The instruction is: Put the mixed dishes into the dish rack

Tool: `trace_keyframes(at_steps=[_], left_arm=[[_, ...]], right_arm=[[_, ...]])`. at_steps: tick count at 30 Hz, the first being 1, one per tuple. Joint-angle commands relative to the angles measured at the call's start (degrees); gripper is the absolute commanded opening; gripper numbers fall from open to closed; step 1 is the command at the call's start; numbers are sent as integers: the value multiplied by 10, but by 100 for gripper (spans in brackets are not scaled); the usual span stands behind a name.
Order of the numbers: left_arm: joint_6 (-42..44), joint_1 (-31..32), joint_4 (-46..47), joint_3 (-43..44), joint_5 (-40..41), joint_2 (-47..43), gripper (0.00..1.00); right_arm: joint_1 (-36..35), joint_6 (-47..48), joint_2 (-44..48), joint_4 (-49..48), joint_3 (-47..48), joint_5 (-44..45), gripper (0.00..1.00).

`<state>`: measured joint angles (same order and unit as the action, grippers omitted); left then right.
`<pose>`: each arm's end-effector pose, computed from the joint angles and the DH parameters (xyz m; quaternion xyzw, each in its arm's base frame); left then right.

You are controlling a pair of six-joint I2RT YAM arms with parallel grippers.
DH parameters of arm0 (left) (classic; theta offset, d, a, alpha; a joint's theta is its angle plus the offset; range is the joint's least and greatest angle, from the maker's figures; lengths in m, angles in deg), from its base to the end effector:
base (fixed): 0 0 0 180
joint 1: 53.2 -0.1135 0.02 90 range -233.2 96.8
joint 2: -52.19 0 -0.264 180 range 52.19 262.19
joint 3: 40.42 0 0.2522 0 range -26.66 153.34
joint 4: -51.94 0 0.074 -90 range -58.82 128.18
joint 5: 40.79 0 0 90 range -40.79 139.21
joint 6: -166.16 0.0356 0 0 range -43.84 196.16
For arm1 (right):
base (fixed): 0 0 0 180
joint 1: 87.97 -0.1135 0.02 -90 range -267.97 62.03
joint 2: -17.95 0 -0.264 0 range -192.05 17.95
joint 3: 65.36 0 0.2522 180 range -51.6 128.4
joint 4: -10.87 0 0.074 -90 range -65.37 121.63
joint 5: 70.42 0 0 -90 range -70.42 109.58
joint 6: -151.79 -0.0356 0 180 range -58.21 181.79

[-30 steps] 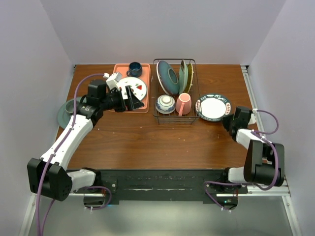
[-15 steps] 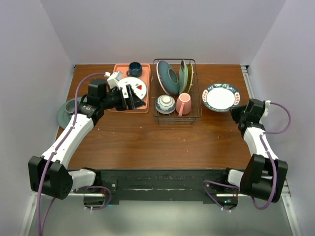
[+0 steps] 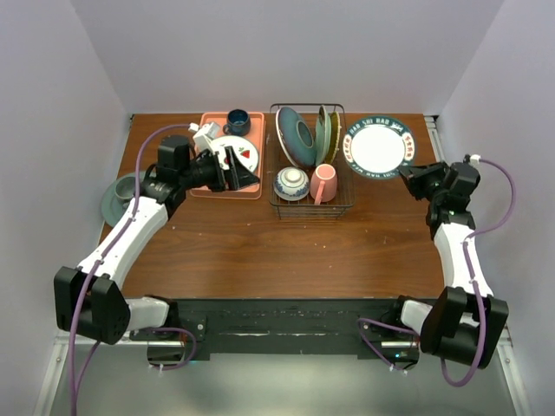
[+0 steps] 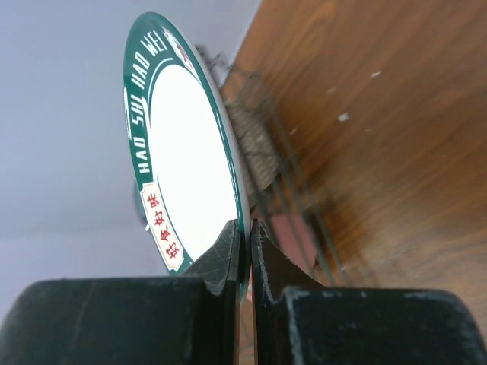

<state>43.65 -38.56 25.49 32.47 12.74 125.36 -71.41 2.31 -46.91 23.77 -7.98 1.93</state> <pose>0.2727 -0.0931 0.3188 0.0365 0.8243 -0.4434 0.3500 0.2514 -0.0635 0.2821 0.4307 0.6931 0.3236 0.4789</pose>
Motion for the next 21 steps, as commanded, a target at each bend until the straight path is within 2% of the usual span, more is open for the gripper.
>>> trace_keyframes(at_steps=[1, 5, 9, 13, 16, 21], left_arm=[[-14, -1, 67, 43, -35, 11, 100], [-21, 1, 118, 57, -47, 29, 100], [-28, 7, 180, 77, -48, 46, 100], [-13, 7, 187, 114, -21, 69, 100], [0, 7, 184, 145, -11, 82, 100], [6, 7, 195, 150, 1, 89, 100]], right_arm=[[-6, 27, -4, -80, 66, -139, 0], [-45, 63, -8, -29, 114, -165, 0], [-116, 76, -13, 3, 147, -146, 0], [-189, 28, -10, -26, 138, -129, 0], [-223, 16, -15, -30, 145, -118, 0], [-253, 14, -29, -20, 167, -131, 0]])
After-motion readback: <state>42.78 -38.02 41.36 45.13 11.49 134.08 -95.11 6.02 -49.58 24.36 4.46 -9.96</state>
